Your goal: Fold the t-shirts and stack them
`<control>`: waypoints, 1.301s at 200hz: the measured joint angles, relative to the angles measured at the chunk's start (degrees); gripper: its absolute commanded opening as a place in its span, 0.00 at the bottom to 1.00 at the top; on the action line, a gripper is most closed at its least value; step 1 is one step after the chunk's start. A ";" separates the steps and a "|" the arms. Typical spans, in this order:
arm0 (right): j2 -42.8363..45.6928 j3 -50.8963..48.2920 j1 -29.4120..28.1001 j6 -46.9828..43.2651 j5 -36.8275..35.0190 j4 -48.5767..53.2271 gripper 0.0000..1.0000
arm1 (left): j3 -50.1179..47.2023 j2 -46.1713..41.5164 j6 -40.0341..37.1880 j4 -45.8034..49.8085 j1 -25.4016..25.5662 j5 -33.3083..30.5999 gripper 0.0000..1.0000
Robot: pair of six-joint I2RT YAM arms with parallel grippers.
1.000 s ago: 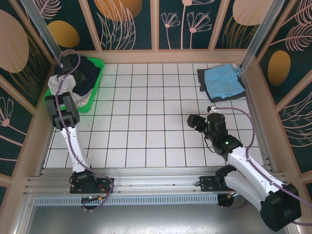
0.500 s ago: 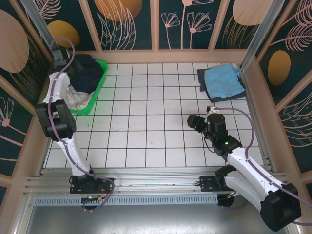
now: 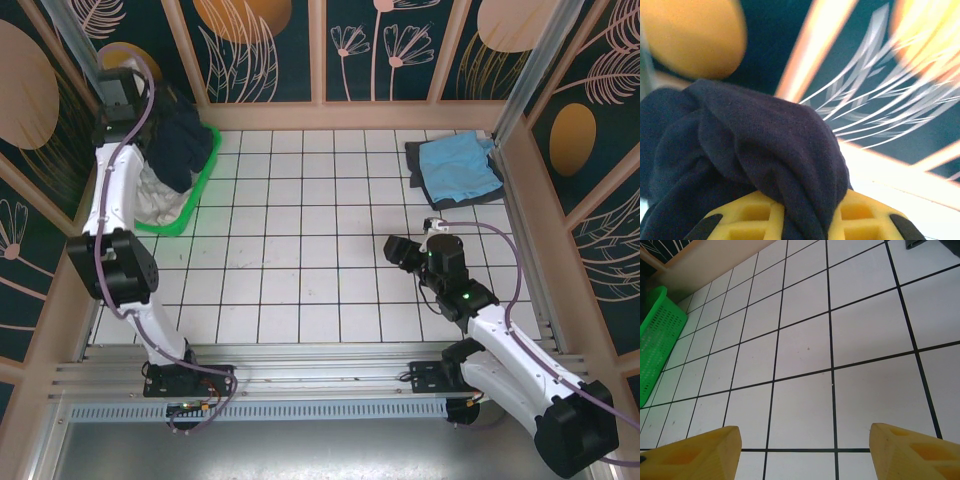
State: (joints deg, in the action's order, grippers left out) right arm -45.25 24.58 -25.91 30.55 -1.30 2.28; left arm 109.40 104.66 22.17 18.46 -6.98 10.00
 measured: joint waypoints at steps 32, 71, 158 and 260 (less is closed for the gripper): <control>0.00 0.00 0.00 -0.04 1.01 -0.31 0.69 | -1.14 -10.51 2.14 -6.54 0.98 3.39 0.00; 0.02 0.02 0.00 -0.04 1.22 -0.42 0.68 | -3.32 -19.41 6.23 -14.51 2.12 9.14 0.00; -3.63 1.31 0.00 2.43 4.85 -7.96 0.68 | -27.74 -21.24 11.65 -24.17 21.90 15.65 0.50; -28.13 3.78 -2.08 4.35 5.75 -12.39 0.73 | -53.27 -12.72 7.80 -18.38 29.75 -8.44 0.61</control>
State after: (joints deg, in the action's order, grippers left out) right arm -73.38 28.36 -27.99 34.89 4.45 -10.11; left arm 56.14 91.94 29.98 0.08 22.76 1.56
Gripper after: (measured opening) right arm 0.735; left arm 0.614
